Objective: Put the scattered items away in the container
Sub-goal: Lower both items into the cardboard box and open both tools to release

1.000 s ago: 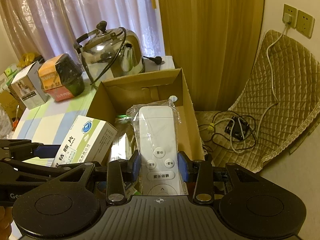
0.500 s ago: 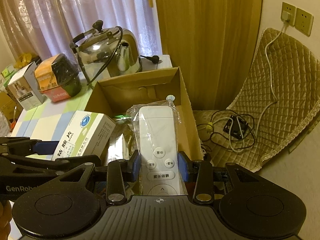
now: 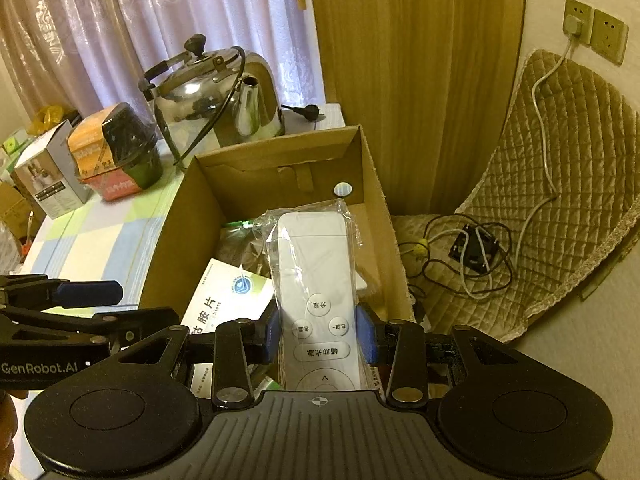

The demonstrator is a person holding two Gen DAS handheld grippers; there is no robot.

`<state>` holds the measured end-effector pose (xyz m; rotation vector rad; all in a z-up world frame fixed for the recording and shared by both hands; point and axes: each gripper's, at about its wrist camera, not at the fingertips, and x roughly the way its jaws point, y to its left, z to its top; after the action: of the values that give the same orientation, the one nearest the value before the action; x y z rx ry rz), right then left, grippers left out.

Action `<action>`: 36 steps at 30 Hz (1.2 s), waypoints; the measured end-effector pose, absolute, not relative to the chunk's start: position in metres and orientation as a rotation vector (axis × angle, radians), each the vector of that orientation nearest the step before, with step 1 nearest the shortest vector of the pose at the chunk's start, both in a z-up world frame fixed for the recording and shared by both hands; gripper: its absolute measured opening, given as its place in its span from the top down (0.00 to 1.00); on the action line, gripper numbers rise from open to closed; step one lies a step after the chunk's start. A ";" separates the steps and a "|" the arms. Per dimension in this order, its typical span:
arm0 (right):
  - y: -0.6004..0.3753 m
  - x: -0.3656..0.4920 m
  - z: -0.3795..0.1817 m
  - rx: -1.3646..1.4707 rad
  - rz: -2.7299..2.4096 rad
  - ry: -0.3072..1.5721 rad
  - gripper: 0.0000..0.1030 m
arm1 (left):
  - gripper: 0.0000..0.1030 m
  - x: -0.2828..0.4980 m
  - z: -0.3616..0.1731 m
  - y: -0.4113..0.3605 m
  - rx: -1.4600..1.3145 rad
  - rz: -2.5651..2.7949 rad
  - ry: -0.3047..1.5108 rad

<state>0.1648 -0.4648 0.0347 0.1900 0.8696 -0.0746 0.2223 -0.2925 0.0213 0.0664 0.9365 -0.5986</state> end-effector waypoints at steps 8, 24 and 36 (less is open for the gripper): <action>-0.461 0.167 0.035 0.185 -0.066 0.868 0.59 | 0.34 0.219 0.019 -0.288 0.070 -0.595 0.942; -0.457 0.180 0.039 0.185 -0.069 0.812 0.59 | 0.34 0.220 0.021 -0.279 0.051 -0.588 0.944; -0.463 0.173 0.043 0.205 -0.089 0.763 0.21 | 0.34 0.218 0.020 -0.269 0.048 -0.577 0.948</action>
<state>0.1726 -0.4629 0.0430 0.2047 0.7626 -0.0890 0.2176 -0.2691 0.0202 0.0476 0.9476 -0.5768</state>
